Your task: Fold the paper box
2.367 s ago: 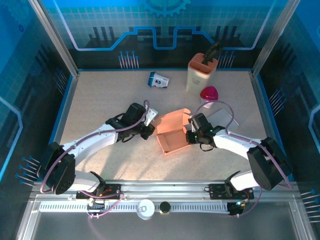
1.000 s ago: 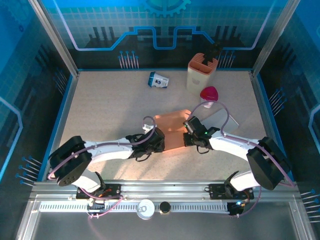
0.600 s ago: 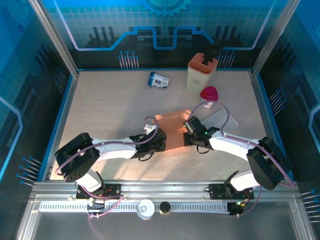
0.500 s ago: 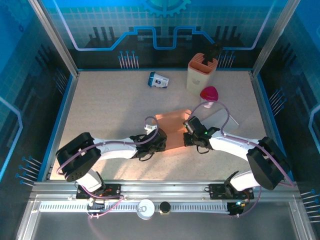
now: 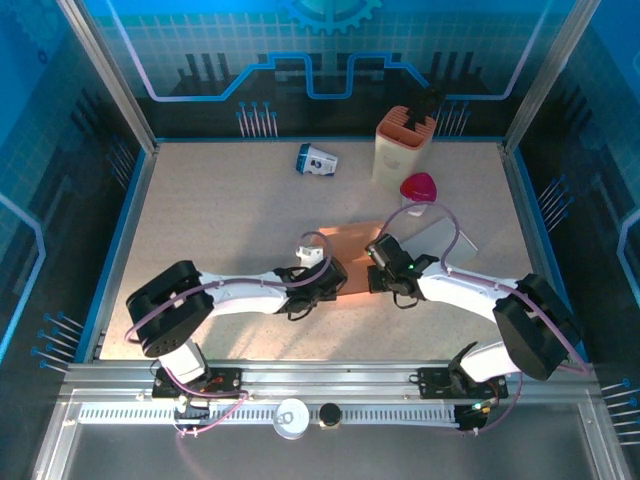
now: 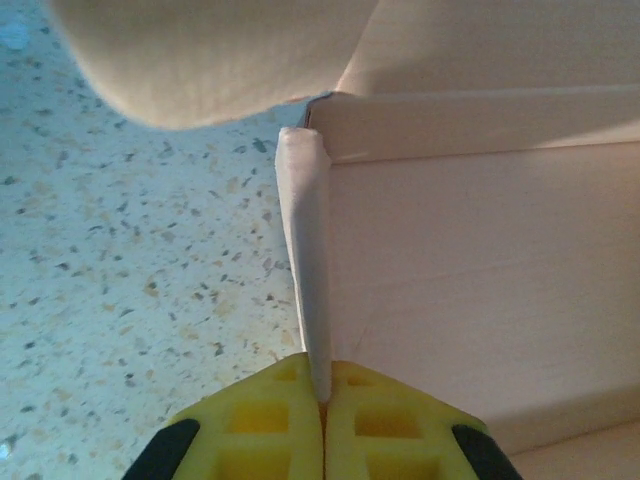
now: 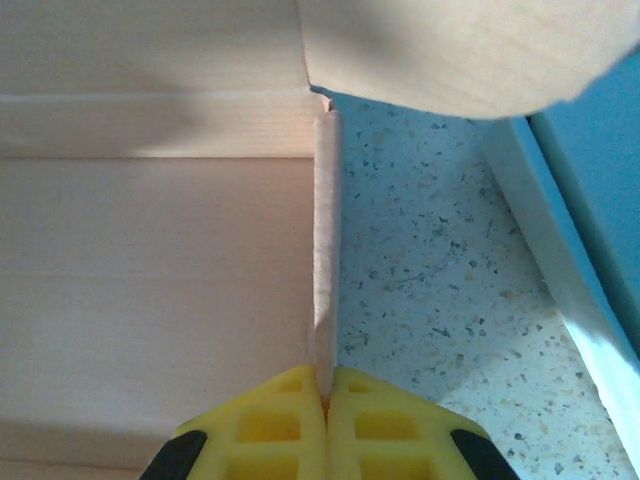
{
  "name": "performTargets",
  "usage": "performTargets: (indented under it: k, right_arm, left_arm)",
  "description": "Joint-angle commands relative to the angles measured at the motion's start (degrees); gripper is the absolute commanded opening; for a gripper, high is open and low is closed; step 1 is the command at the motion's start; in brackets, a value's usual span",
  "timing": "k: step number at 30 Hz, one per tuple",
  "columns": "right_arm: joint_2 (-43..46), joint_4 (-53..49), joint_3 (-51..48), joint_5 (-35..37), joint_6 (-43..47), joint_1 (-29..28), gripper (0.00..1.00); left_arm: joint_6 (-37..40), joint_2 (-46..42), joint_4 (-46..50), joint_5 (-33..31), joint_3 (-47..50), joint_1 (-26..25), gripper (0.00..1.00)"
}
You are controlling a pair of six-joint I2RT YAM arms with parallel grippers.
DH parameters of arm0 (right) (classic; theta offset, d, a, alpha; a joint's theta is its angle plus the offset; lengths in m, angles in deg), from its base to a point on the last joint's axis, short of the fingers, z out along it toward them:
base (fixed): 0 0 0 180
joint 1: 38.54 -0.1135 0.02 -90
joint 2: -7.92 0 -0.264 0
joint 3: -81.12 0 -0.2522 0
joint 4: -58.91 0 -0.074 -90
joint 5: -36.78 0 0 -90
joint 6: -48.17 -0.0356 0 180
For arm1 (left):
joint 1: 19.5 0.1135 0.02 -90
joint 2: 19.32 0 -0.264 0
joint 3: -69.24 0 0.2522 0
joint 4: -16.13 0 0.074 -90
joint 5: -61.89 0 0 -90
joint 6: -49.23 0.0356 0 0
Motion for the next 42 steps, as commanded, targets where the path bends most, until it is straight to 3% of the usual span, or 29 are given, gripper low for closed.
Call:
performTargets:
  k: [1,4,5,7,10,13,15,24,29,30,34,37,42]
  right_arm:
    - [1.5,0.9,-0.6,1.3,-2.3,-2.9,0.0]
    - [1.9,0.5,-0.6,2.5,-3.5,-4.1,0.0]
    - [2.0,0.5,-0.6,2.3,-3.6,-4.1,0.0]
    - [1.9,0.6,-0.4,2.1,-3.5,-4.1,0.0]
    - [1.5,0.3,0.0,1.7,-3.4,-4.0,0.0]
    - [1.4,0.5,-0.1,1.5,-3.6,-4.0,0.0]
    - [1.5,0.6,-0.1,1.6,-3.7,-4.0,0.0]
    - [1.1,0.1,0.6,1.1,-4.0,-4.1,0.0]
    - [0.7,0.3,0.8,0.9,-3.9,-4.2,0.0]
    - [0.6,0.4,0.7,0.9,-4.0,-4.2,0.0]
    - [0.5,0.8,0.2,0.9,-4.2,-4.2,0.0]
    - [0.4,1.0,0.2,0.7,-4.3,-4.2,0.0]
    - [0.2,1.0,0.3,0.8,-4.4,-4.2,0.0]
  left_arm:
    - [-1.3,3.0,13.2,-3.3,-3.8,-2.0,0.0]
    - [-0.7,4.0,15.2,-5.4,-6.8,-3.6,0.01]
    - [-0.6,4.5,15.2,-5.3,-7.2,-3.6,0.11]
    - [-0.2,5.4,14.7,-4.7,-7.6,-3.5,0.19]
    - [-0.4,6.4,14.5,-4.0,-7.6,-3.4,0.2]
    - [-0.2,7.3,14.4,-3.6,-7.8,-3.4,0.15]
    - [0.0,7.3,14.8,-3.9,-8.0,-3.5,0.0]
    - [-1.1,10.9,25.0,-11.1,-15.0,-5.9,0.0]
    - [-1.9,11.5,24.4,-11.5,-14.5,-6.0,0.0]
    - [-1.6,11.0,23.8,-11.5,-14.2,-6.0,0.03]
    - [0.7,7.3,21.7,-10.6,-12.8,-5.9,0.39]
    - [3.2,3.9,19.5,-9.2,-11.7,-5.2,0.55]
    - [7.1,2.7,16.0,-4.4,-10.4,-2.3,0.58]
